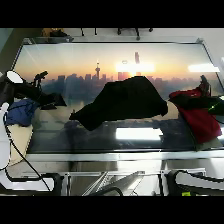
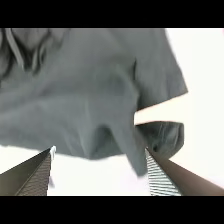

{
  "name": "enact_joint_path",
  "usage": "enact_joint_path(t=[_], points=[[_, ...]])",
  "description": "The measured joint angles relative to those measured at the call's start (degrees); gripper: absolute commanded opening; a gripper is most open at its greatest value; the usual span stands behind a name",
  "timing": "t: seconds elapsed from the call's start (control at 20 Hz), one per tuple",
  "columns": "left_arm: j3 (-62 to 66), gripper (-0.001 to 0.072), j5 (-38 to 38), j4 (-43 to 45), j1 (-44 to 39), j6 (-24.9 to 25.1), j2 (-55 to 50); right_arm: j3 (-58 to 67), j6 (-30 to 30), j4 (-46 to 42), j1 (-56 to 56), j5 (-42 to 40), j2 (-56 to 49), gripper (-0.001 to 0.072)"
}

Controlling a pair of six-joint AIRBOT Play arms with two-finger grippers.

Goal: Fold the shirts.

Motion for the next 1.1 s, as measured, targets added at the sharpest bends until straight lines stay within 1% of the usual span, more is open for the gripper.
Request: enact_joint_path(t=[0.15, 0.3, 0.4, 0.5, 0.55, 0.6, 0.65, 0.7, 0.75, 0.8, 0.85, 0.9, 1.1], points=[[-2.6, 0.0697, 3.9, -0.3, -1.3, 3.3, 0.0, -3.7, -0.3, -1.1, 0.1, 0.4, -0.5, 0.0640], [-2.6, 0.0697, 8.0, -0.4, -4.2, 4.9, -1.6, -5.7, -0.9, -1.5, 0.3, 0.2, -2.5, 0.0640], [-0.9, 0.0697, 8.7, -0.6, -6.7, 5.5, -4.2, -6.3, -1.1, -1.6, 1.1, 0.0, -4.4, 0.0639], [1.4, 0.0697, 7.6, -0.5, -9.4, 5.7, -7.9, -6.6, -1.2, -1.4, 2.6, -0.6, -6.4, 0.0636], [2.7, 0.0697, 6.9, -0.5, -10.8, 5.8, -9.9, -6.7, -1.6, -0.6, 3.7, -1.2, -7.3, 0.0603], [3.8, 0.0697, 5.9, -0.5, -12.0, 5.8, -11.8, -6.7, -1.9, 0.2, 4.6, -1.9, -7.9, 0.0428], [5.0, 0.0696, 4.7, -0.4, -13.1, 5.9, -13.7, -6.7, -2.3, 1.1, 5.5, -2.8, -8.4, 0.0223], [6.2, 0.0634, 3.5, -0.3, -14.0, 6.0, -15.5, -6.6, -2.9, 1.9, 6.3, -3.6, -8.7, 0.0108], [7.2, 0.0504, 2.2, -0.1, -14.6, 6.0, -17.1, -6.5, -3.3, 2.6, 6.8, -4.4, -9.0, 0.0076], [8.3, 0.0401, 1.0, 0.1, -15.1, 6.0, -18.6, -6.3, -3.7, 3.5, 7.1, -4.8, -9.1, 0.0046], [9.2, 0.0316, -0.1, 0.1, -15.3, 6.0, -19.7, -6.1, -4.2, 4.2, 7.4, -5.0, -9.2, 0.0018], [10.0, 0.0288, -1.0, 0.1, -15.6, 5.9, -20.6, -5.9, -4.3, 4.8, 7.5, -5.2, -9.2, 0.0018], [11.5, 0.0285, -2.7, 0.1, -15.3, 5.8, -21.9, -5.6, -4.9, 6.2, 7.9, -5.6, -9.2, 0.0018]])
